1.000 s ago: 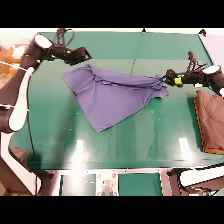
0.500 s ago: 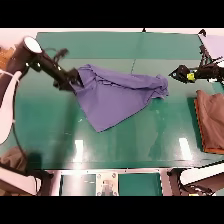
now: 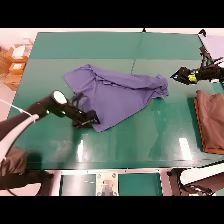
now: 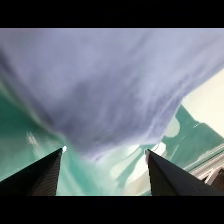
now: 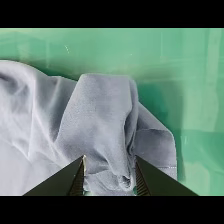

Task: Fold the shirts.

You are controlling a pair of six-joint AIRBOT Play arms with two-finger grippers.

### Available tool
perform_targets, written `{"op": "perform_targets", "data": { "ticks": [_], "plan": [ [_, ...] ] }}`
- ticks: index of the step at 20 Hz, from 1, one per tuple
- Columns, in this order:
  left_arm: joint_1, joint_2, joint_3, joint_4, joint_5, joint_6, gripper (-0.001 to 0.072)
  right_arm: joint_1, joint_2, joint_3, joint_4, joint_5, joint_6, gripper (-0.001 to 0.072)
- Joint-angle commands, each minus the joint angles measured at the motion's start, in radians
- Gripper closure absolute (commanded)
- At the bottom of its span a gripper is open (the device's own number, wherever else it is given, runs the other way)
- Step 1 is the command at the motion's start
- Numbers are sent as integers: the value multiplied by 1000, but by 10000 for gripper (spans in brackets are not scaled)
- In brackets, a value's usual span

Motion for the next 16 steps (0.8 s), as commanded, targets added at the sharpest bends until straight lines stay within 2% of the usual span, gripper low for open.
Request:
{"op": "perform_targets", "data": {
  "ticks": [1,2,3,4,6,8,10,12,16],
  "plan": [
    [-97,-14,-75,-106,240,7,119,0,0,1,-3,1,0,341],
    [-106,-28,-75,-121,274,20,336,0,0,1,-3,2,0,341],
    [-106,-34,-75,-127,285,41,662,0,0,1,-3,2,0,340],
    [-96,-31,-74,-123,278,45,683,-1,0,1,-6,2,0,337],
    [-28,-20,-59,-89,174,79,683,-7,0,0,-40,14,0,269],
    [82,18,-53,18,65,78,683,-16,0,-1,-82,55,0,288],
    [216,53,-53,119,-16,80,683,-32,0,-23,-81,100,24,361],
    [334,57,-51,192,-86,106,683,-32,1,-88,-77,138,34,361],
    [454,57,-45,177,-103,204,683,-32,50,-340,-39,160,25,361]
  ]
}}
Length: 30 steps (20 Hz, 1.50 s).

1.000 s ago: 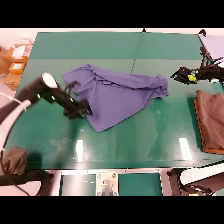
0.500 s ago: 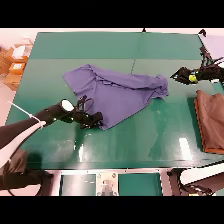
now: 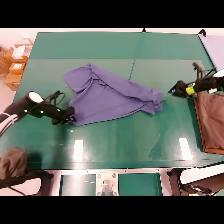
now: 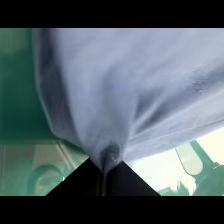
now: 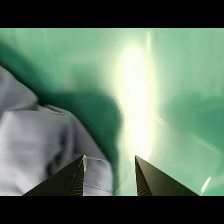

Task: Fold the shirts.

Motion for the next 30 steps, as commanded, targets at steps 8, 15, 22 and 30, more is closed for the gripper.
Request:
{"op": "perform_targets", "data": {
  "ticks": [8,15,22,30],
  "plan": [
    [92,6,3,26,-61,124,683,105,64,-367,175,-128,-99,378],
    [92,47,77,28,-191,130,684,124,181,-336,210,-34,-102,698],
    [92,316,928,27,-352,95,684,14,635,235,439,42,52,698],
    [92,444,1544,27,-145,77,683,-163,785,806,433,-314,164,698]
  ]
}}
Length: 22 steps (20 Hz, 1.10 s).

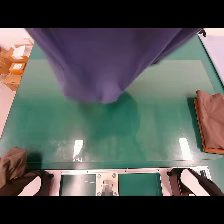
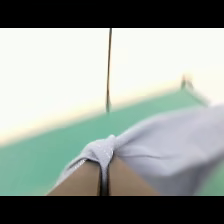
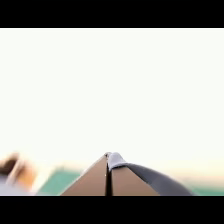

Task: Fold the shirts.

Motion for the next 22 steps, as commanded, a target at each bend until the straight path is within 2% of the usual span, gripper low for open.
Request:
{"op": "perform_targets", "data": {
  "ticks": [1,6,9,12,14,17,20,22],
  "plan": [
    [0,76,111,3,89,-4,683,-52,76,133,-9,-216,35,698],
    [0,91,74,16,4,-4,683,-51,66,80,-31,-234,31,698],
    [0,91,-116,10,7,-4,683,-50,0,-2,-27,-202,31,698],
    [0,54,-376,-35,21,26,683,-6,-123,-40,-27,-149,-19,698],
    [-1,-19,-509,-86,38,58,683,78,-240,-53,-34,-132,-56,697],
    [-5,-175,-630,-95,110,82,683,184,-433,-59,-129,-142,-64,698],
    [-5,-377,-645,-117,225,103,683,234,-652,-58,-162,-175,-67,698],
    [-7,-512,-645,-239,306,158,683,246,-786,-58,-162,-178,-67,698]
  ]
}}
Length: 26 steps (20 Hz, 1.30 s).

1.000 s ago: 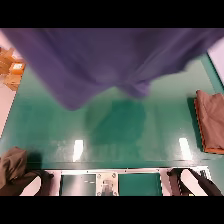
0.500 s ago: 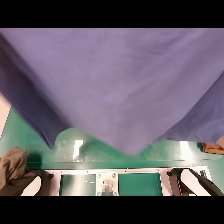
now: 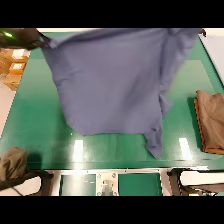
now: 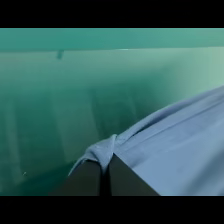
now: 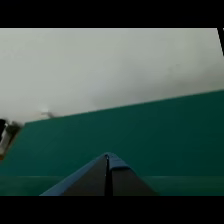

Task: Fold the shirts.

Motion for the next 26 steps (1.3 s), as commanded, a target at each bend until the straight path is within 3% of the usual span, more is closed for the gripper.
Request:
{"op": "perform_targets", "data": {
  "ticks": [1,3,6,7,8,9,10,13,15,18,22,24,26],
  "plan": [
    [-13,-229,-29,-187,166,100,683,40,-240,-2,-27,-11,-8,698],
    [-50,-318,-29,-254,272,164,683,43,-339,-2,-27,-7,-7,698],
    [-88,-415,-28,-251,359,165,683,44,-435,-3,-27,23,-7,696],
    [-89,-430,-29,-251,351,165,682,41,-449,-3,-28,50,-7,661],
    [-82,-435,-29,-248,336,158,629,31,-455,-3,-28,88,-6,523],
    [-68,-431,-25,-249,309,153,269,13,-452,-1,-27,130,-6,492],
    [-44,-427,-6,-249,254,135,35,-11,-447,3,-27,175,6,504],
    [82,-416,85,-232,-46,63,175,-105,-417,0,-28,374,43,504],
    [153,-403,95,-151,-239,-15,177,-146,-376,-47,-37,509,54,542],
    [187,-381,27,64,-438,-126,178,-171,-215,-289,-123,512,53,542],
    [187,-250,-289,116,-386,-92,178,-202,74,-777,-174,375,46,538],
    [187,-172,-453,117,-338,-50,178,-216,192,-1010,-174,302,47,450],
    [187,-110,-569,117,-301,-25,177,-209,245,-1172,-169,232,41,440]
  ]
}}
